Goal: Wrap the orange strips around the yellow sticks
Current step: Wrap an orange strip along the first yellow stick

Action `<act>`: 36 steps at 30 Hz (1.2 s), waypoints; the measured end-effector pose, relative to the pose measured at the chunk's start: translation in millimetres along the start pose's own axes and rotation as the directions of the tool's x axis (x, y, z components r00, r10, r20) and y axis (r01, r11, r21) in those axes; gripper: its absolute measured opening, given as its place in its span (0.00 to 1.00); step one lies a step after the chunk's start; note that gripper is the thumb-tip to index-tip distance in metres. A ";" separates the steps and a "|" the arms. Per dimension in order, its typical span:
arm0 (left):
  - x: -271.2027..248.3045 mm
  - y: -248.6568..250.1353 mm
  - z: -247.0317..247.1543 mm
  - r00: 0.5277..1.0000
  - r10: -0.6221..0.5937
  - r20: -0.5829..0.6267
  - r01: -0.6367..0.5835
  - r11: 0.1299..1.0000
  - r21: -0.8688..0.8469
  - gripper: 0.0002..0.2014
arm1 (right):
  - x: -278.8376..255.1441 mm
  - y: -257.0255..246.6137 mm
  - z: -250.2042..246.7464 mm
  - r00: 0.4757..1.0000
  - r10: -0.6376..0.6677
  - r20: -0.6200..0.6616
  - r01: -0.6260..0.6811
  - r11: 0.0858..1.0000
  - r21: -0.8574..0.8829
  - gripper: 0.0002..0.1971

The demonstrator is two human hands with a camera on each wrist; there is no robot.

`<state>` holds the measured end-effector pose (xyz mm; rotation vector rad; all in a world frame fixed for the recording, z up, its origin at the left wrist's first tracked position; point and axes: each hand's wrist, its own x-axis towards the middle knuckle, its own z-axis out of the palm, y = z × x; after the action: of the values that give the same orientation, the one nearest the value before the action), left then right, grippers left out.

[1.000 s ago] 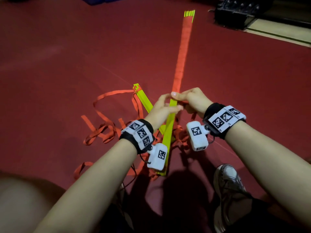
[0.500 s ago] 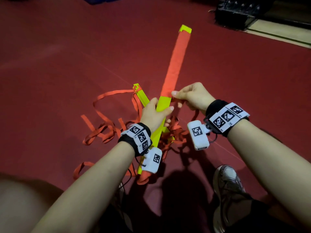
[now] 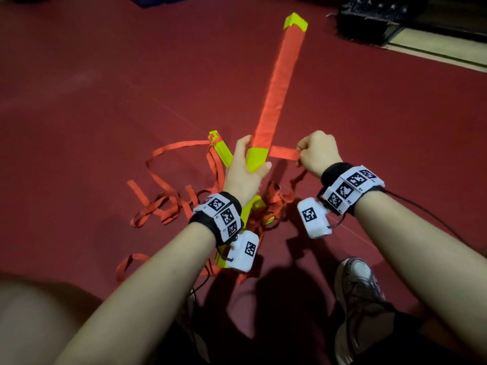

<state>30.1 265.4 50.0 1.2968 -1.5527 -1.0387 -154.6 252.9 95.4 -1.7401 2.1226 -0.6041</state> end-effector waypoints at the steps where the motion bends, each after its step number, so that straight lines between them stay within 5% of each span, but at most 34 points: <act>1: -0.9 -0.2 -0.1 1.000 0.003 0.013 -0.003 1.000 0.016 0.32 | 0.6 1.2 -2.3 1.000 0.013 -0.013 -0.013 1.000 0.008 0.16; 5: -6.0 -2.3 1.5 0.998 0.018 0.063 -0.018 1.000 0.006 0.32 | -3.3 -0.7 -4.5 0.997 0.046 0.057 -0.059 0.967 0.246 0.19; 7: -7.0 -1.8 3.5 0.996 0.045 0.076 -0.042 0.998 -0.038 0.32 | -6.3 -8.9 3.1 0.982 0.011 0.190 -0.103 0.871 0.480 0.16; 9: -7.1 1.4 4.6 0.993 0.072 0.097 -0.064 0.994 -0.084 0.30 | -7.5 -16.4 11.1 0.965 -0.022 0.262 -0.150 0.772 0.617 0.24; 16: -8.5 17.3 4.6 0.978 0.090 0.186 -0.042 0.968 -0.247 0.28 | -11.2 -17.1 11.0 0.959 -0.115 0.259 -0.164 0.520 0.839 0.16; 23: -9.0 14.7 6.4 0.969 -0.034 0.243 0.130 0.910 -0.393 0.37 | -8.6 -7.0 12.4 0.981 -0.119 0.150 -0.010 0.749 0.662 0.11; 30: -7.7 21.3 4.0 0.953 -0.013 0.304 0.146 0.896 -0.420 0.23 | -12.7 -1.4 8.6 0.966 -0.242 0.095 0.098 0.678 0.728 0.06; 36: -5.7 18.0 0.5 0.967 -0.069 0.245 0.172 0.886 -0.431 0.23 | -1.7 -1.6 12.2 0.960 -0.236 0.150 0.120 0.832 0.541 0.15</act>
<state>25.0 273.2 66.4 0.9844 -1.2904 -1.5646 -146.8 252.9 85.7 -1.6008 1.4688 -0.9099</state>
